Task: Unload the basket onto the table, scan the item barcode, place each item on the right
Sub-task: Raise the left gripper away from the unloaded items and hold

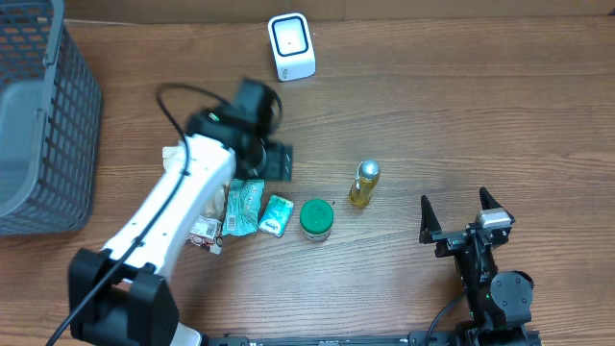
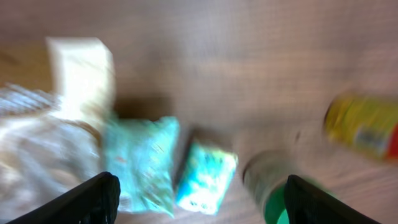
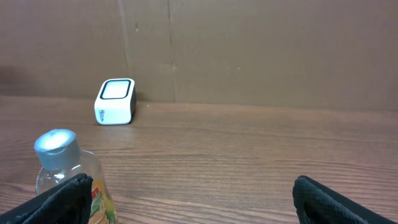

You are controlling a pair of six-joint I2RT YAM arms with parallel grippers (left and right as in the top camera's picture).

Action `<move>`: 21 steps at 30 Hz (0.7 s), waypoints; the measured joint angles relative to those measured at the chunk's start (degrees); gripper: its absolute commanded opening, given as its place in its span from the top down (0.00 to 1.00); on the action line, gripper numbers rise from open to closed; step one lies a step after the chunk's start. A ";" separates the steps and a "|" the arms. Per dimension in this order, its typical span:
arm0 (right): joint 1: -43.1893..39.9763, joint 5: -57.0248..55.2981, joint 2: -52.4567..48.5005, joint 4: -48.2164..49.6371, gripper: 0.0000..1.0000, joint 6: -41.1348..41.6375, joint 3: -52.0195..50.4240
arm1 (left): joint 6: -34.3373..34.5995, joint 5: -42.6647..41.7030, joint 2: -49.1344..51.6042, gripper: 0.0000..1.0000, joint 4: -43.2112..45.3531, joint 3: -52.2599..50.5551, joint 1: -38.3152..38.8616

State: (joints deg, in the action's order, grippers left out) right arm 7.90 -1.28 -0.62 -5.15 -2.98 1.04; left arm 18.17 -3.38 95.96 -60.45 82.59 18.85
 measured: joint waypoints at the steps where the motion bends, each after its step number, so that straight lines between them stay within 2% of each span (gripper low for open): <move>1: 0.00 -0.04 0.00 -0.02 0.00 0.00 0.00 | -0.22 0.52 -0.09 0.12 -0.81 2.47 -1.44; 3: 0.00 -0.04 0.00 0.00 0.00 -0.02 -0.02 | -0.35 1.64 -0.22 0.11 -1.92 6.40 -4.35; 4: 0.00 -0.02 0.00 0.02 0.00 0.00 0.00 | -0.35 2.36 -0.35 0.00 -2.45 8.37 -6.34; 12: -0.02 -0.02 0.00 0.00 0.00 -0.02 0.00 | -0.59 5.77 -1.22 0.00 -4.26 11.32 -16.68; 21: -0.02 -0.02 0.00 0.00 0.00 0.00 -0.02 | -0.59 6.03 -1.25 0.00 -4.26 11.32 -18.21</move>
State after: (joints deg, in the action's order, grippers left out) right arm 7.88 -1.30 -0.62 -5.15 -2.98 1.02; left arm 17.58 2.66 94.72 -64.71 93.91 0.64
